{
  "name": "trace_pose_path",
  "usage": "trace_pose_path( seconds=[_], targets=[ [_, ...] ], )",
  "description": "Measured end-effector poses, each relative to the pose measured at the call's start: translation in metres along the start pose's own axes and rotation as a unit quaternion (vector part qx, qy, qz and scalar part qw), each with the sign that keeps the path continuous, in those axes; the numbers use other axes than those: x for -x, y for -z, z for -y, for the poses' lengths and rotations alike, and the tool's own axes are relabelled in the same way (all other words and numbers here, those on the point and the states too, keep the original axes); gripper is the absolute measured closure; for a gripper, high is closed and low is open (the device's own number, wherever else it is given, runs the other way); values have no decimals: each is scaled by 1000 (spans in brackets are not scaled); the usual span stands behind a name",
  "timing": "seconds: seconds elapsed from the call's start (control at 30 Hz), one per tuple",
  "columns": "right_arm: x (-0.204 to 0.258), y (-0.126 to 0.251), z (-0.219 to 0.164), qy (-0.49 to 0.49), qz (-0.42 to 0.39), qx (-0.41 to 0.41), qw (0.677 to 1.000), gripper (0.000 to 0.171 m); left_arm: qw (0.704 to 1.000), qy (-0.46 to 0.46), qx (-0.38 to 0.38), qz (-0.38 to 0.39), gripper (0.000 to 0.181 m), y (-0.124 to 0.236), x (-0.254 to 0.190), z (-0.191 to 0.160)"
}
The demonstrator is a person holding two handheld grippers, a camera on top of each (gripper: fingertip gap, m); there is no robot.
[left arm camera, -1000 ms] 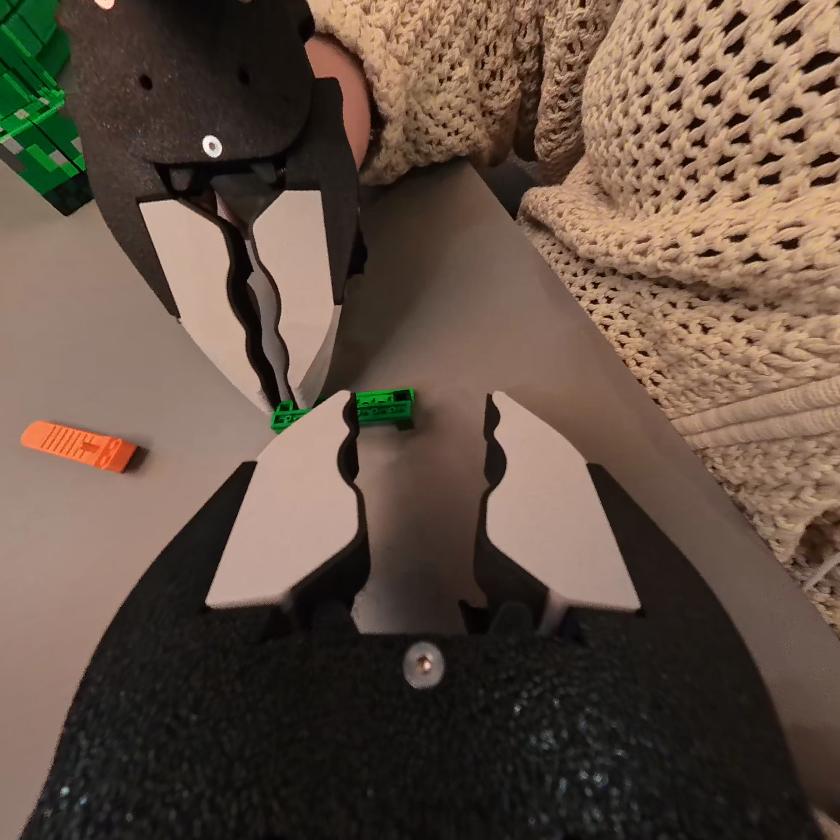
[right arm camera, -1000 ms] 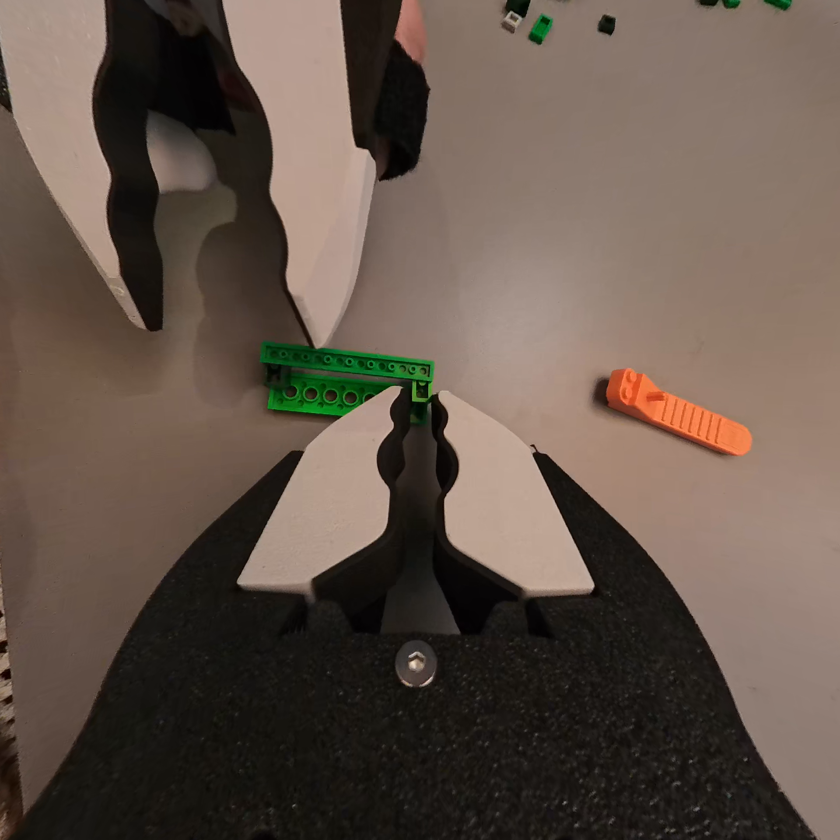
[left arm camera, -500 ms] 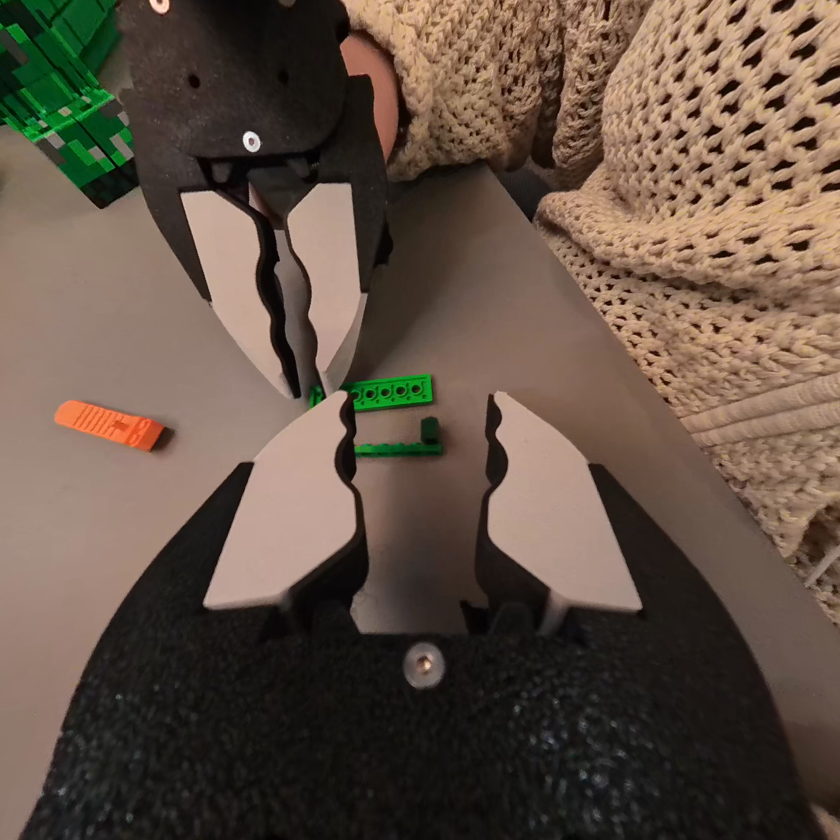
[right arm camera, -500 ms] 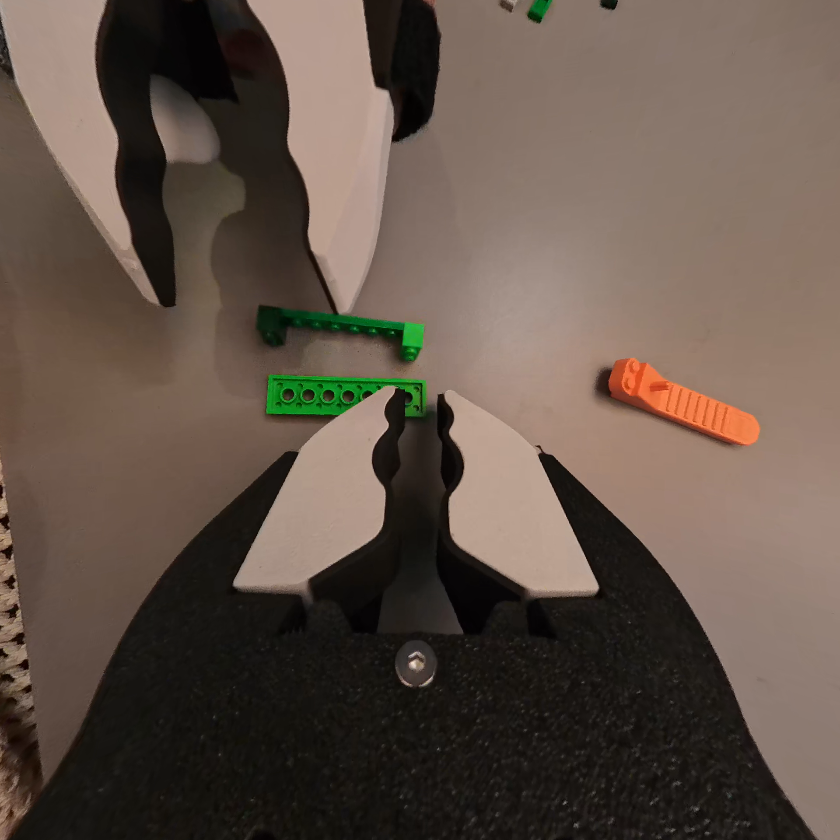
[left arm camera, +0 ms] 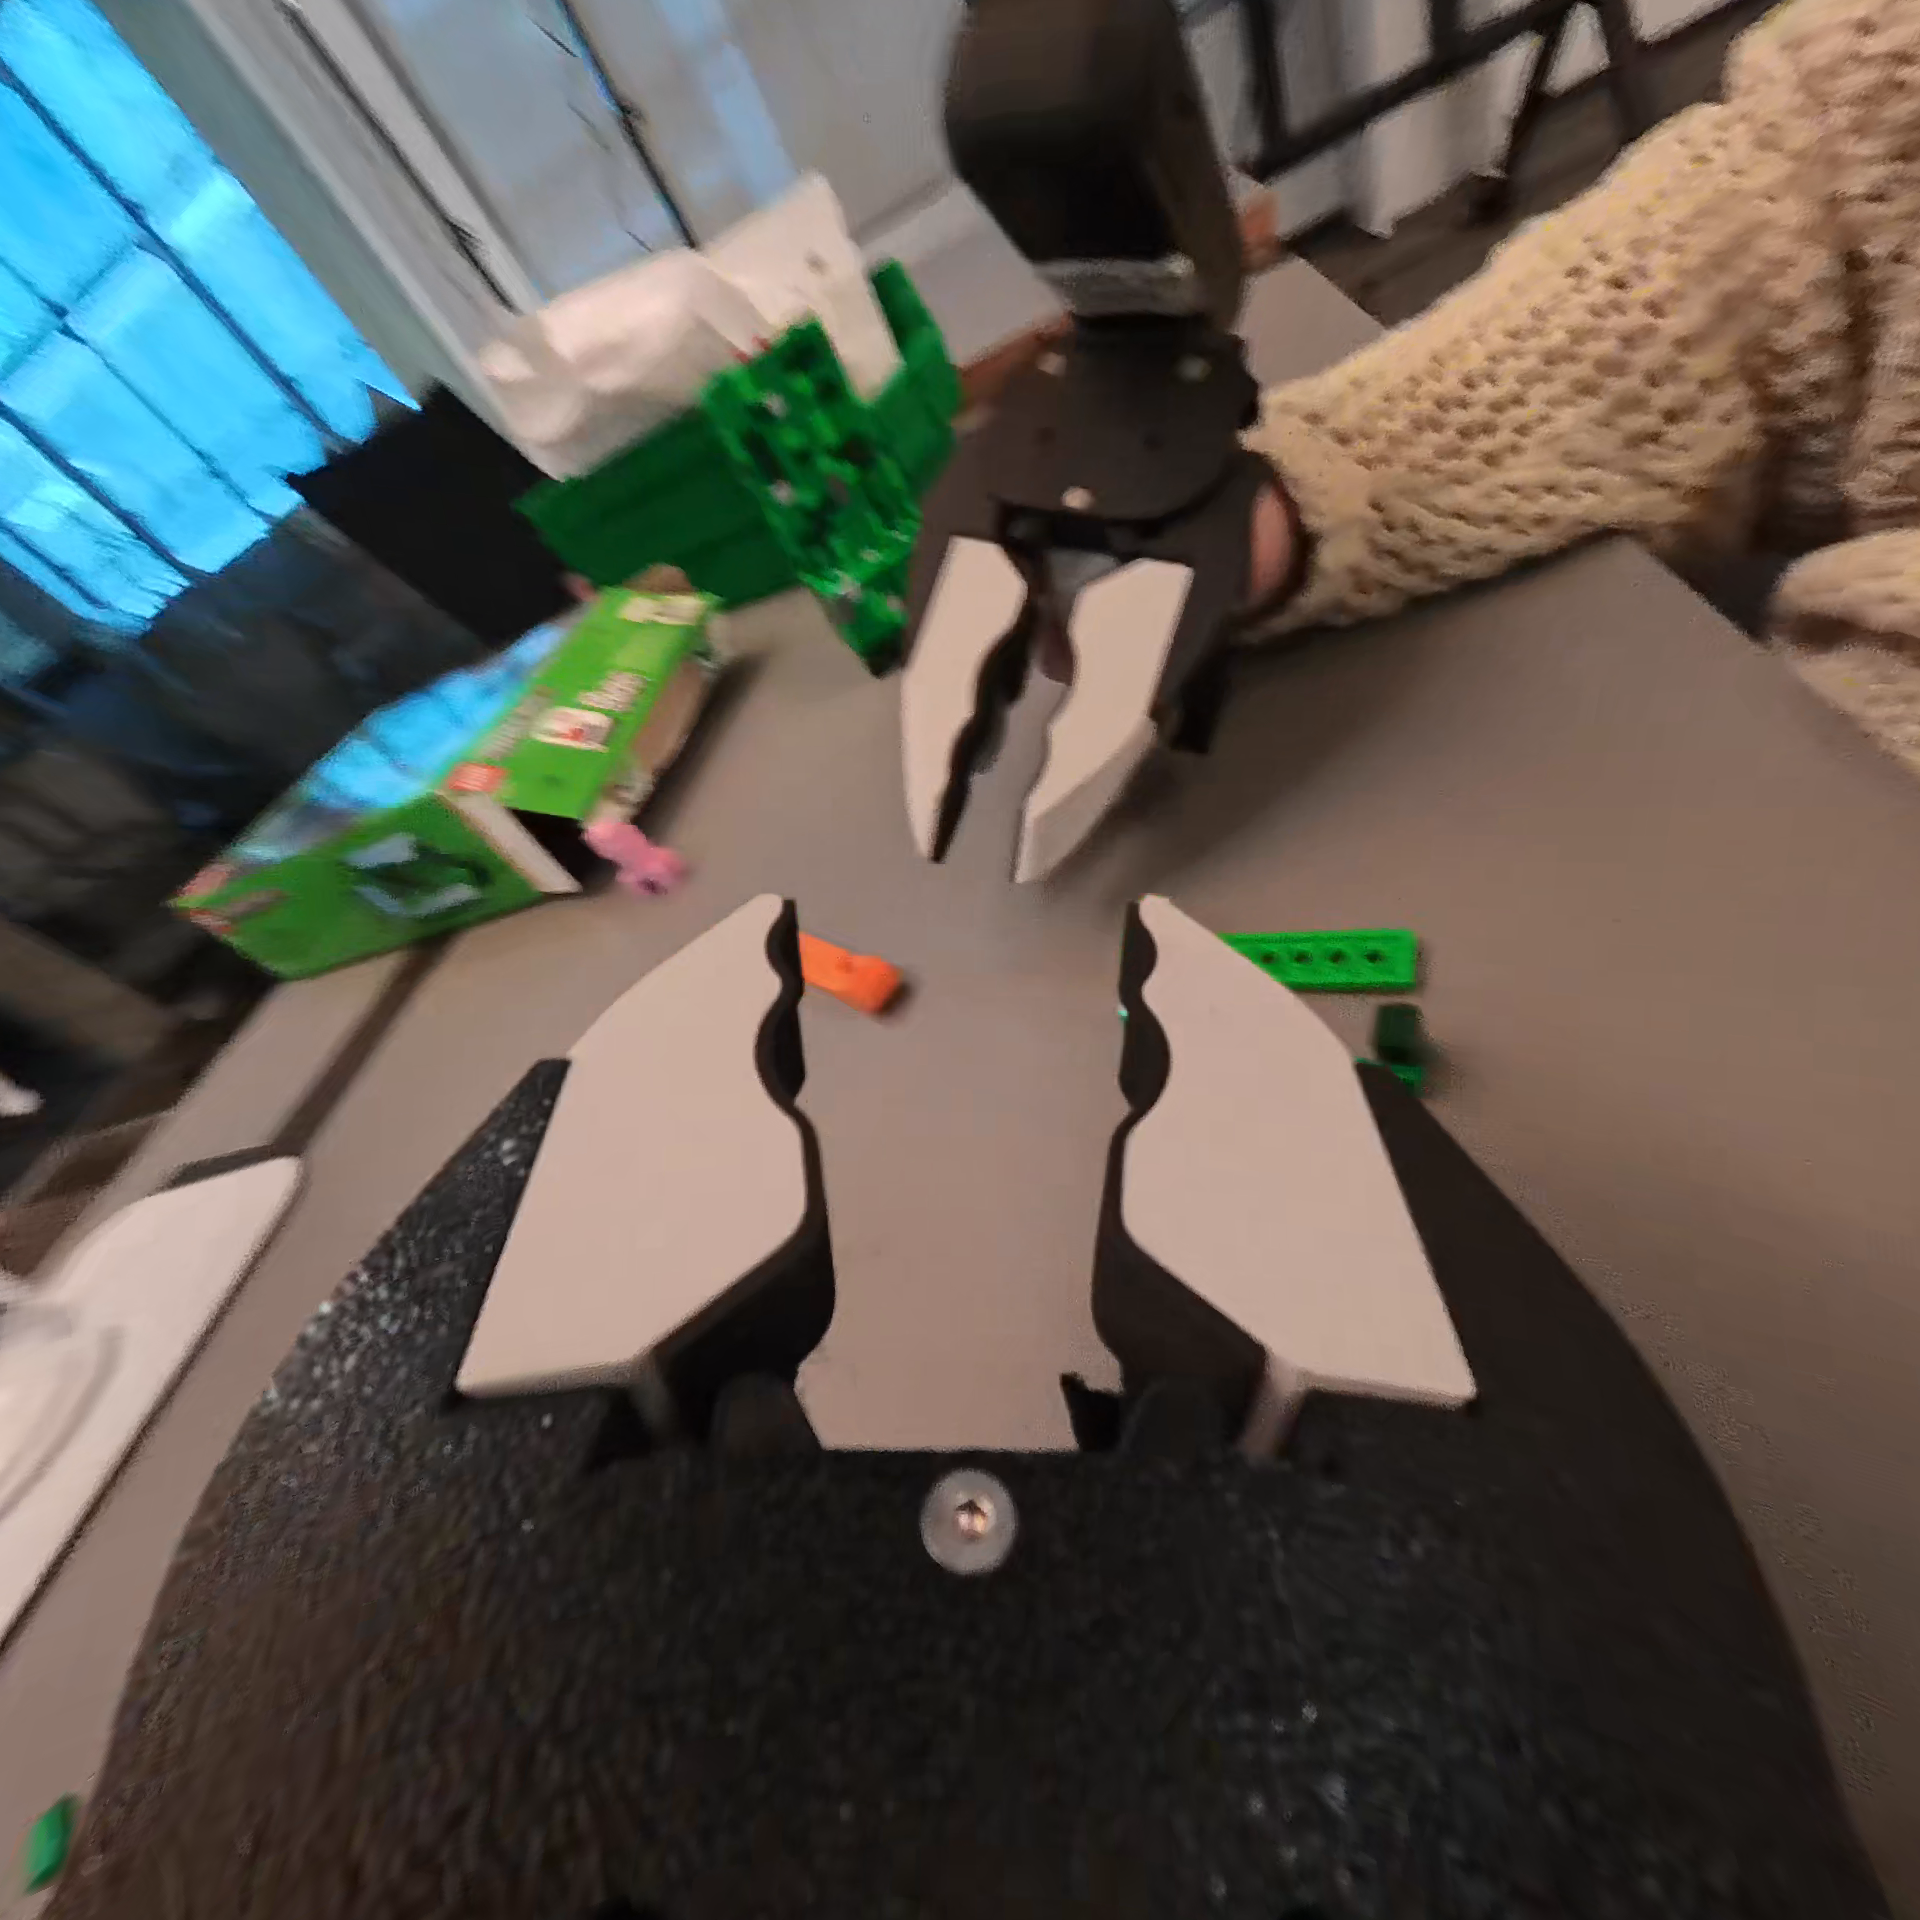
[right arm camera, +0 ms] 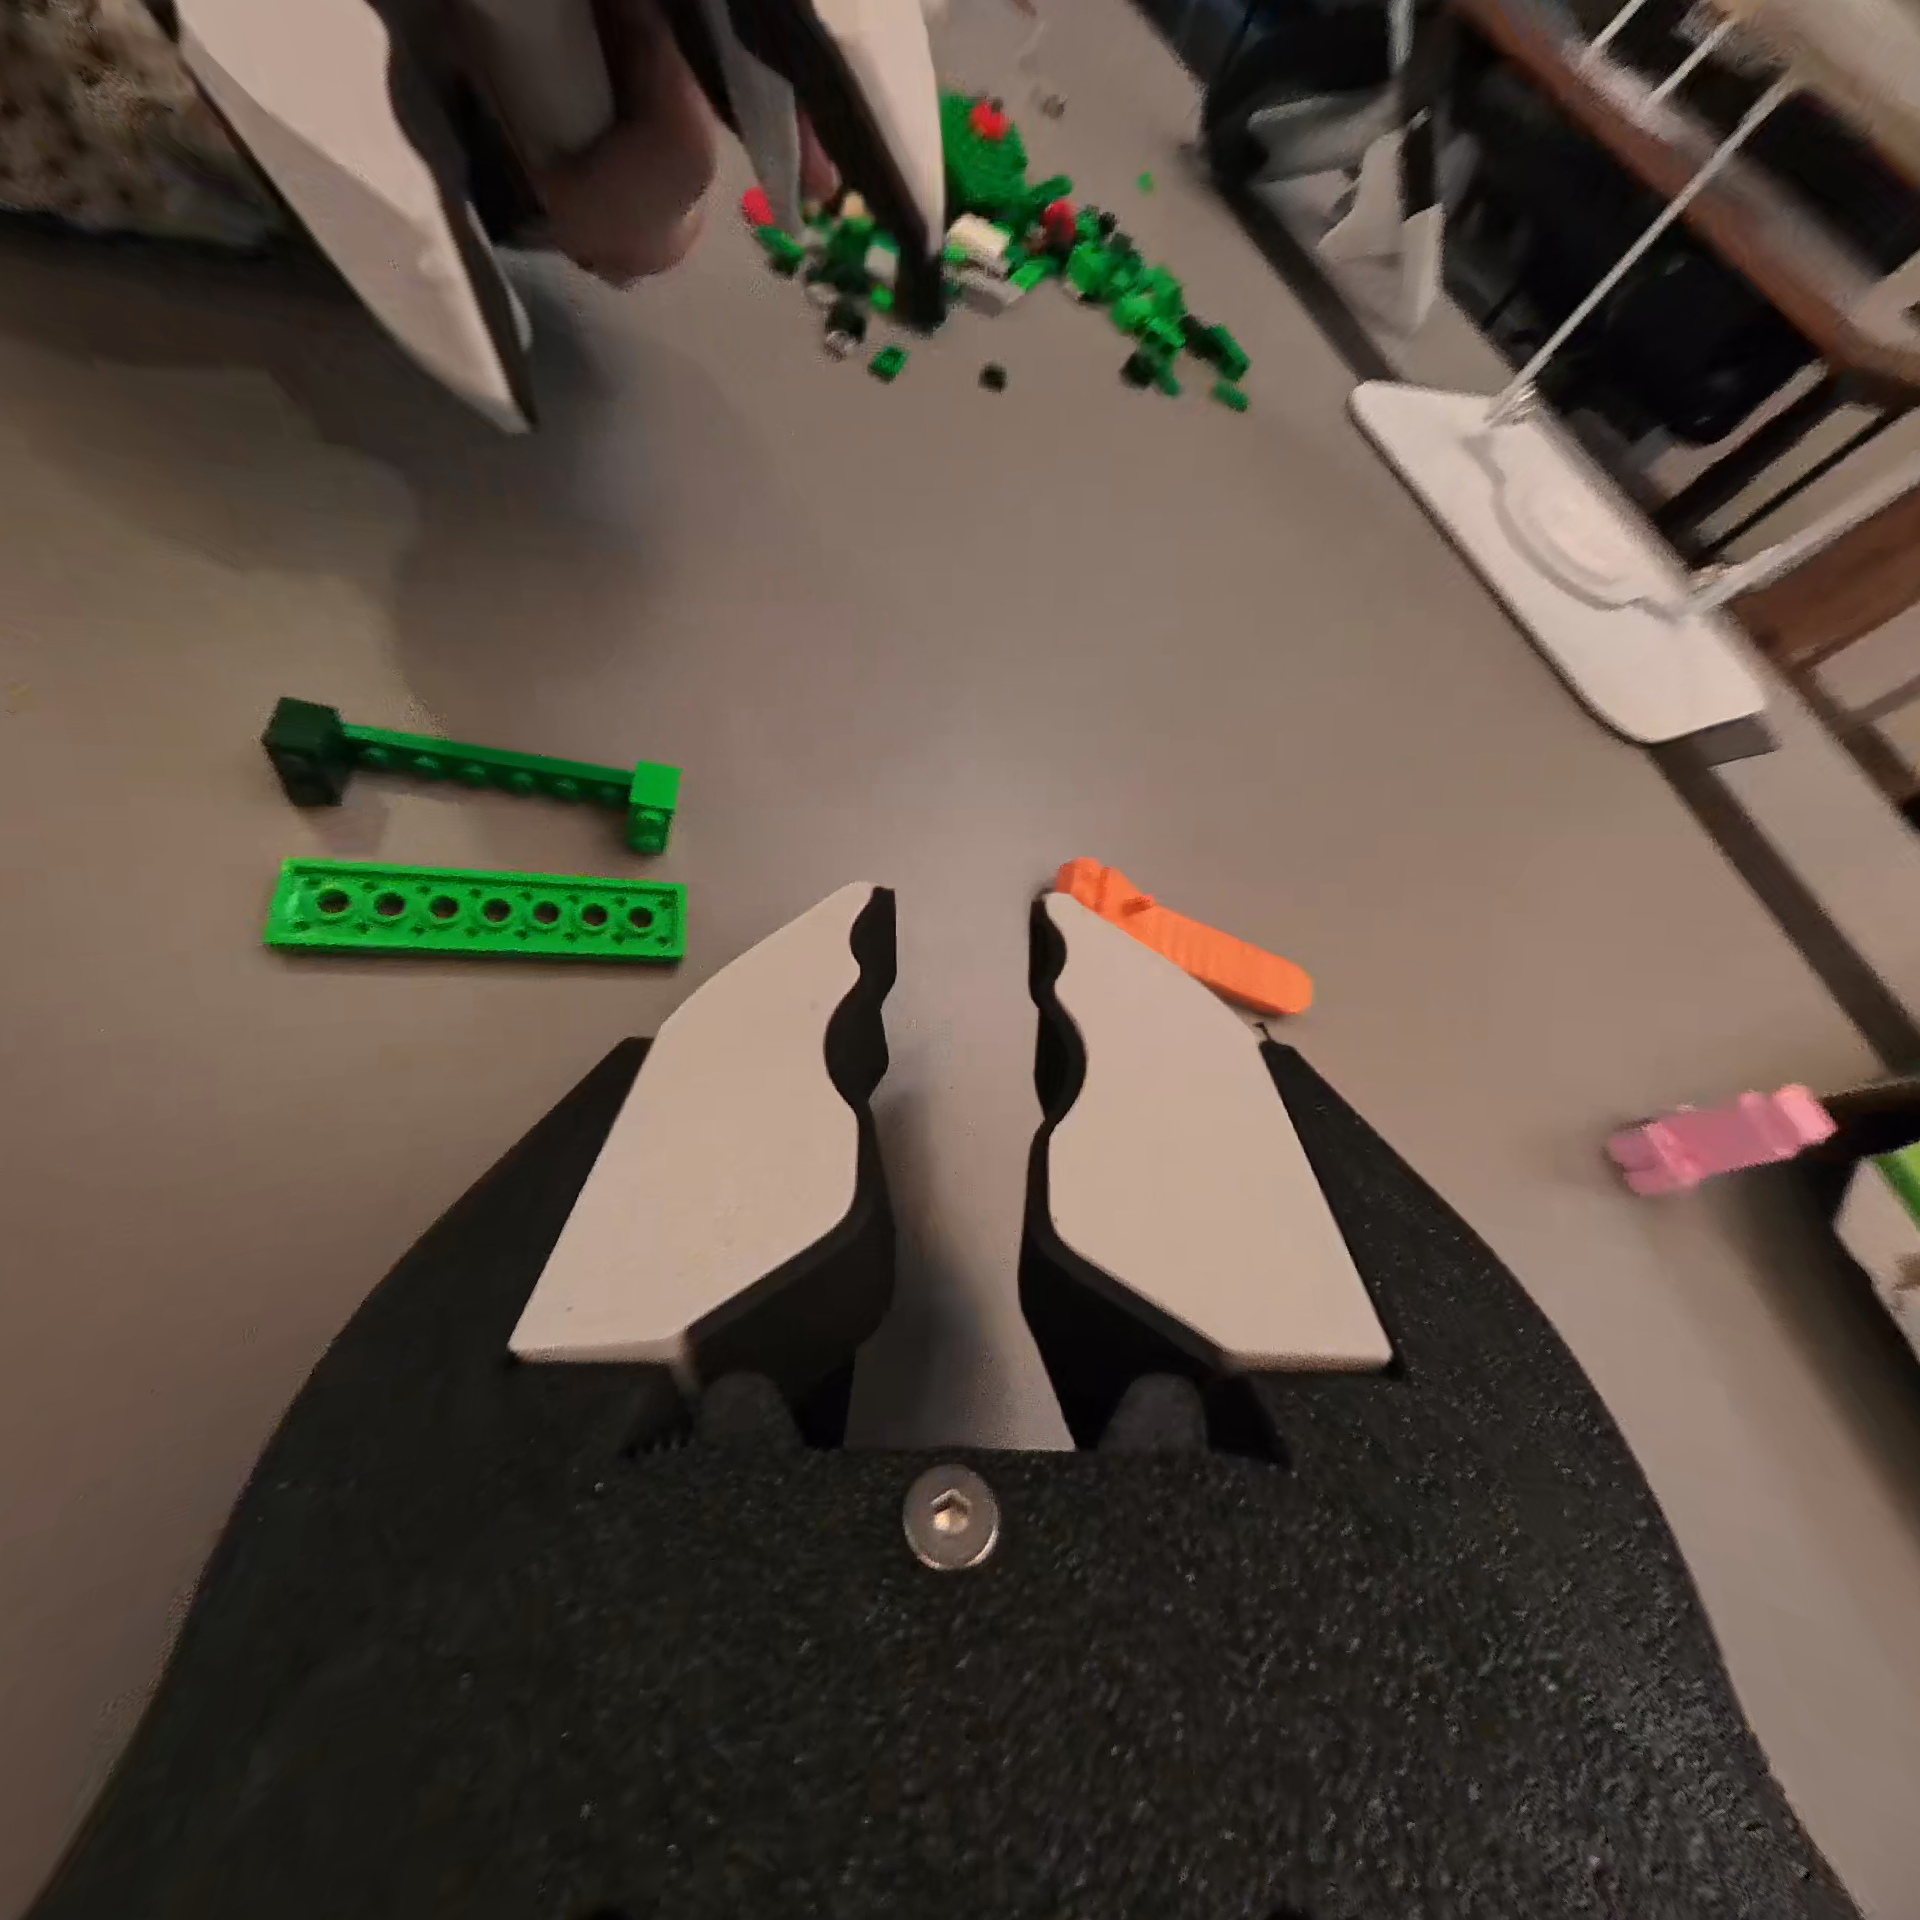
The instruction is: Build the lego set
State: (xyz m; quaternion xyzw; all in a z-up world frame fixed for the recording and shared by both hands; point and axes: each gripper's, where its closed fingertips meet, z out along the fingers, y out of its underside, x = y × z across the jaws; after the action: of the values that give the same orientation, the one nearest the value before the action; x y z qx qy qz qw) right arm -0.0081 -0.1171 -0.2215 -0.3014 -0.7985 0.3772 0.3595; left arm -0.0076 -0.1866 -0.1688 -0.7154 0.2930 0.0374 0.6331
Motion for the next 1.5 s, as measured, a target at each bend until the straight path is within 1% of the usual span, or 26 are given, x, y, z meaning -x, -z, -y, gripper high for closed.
trace_pose_path(
  seconds=[0.13,0.23,0.37,0.47,0.63,1.5],
  targets=[
    [-18,5,11,28,-72,-50,996,148,993,0,-61,97,124,13,28,10],
    [-23,5,13,55,-97,-63,992,153,988,14,-78,135,125,17,40,6],
    [-22,2,11,83,-106,-51,990,155,985,42,-84,142,124,19,47,1],
    [-21,1,10,90,-105,-48,989,157,982,61,-100,148,125,23,52,2],
    [-21,0,10,93,-104,-45,989,159,981,78,-101,147,126,23,54,-1],
    [-18,-3,7,109,-103,-33,988,163,986,78,-88,115,131,14,48,-8]
  ],
)
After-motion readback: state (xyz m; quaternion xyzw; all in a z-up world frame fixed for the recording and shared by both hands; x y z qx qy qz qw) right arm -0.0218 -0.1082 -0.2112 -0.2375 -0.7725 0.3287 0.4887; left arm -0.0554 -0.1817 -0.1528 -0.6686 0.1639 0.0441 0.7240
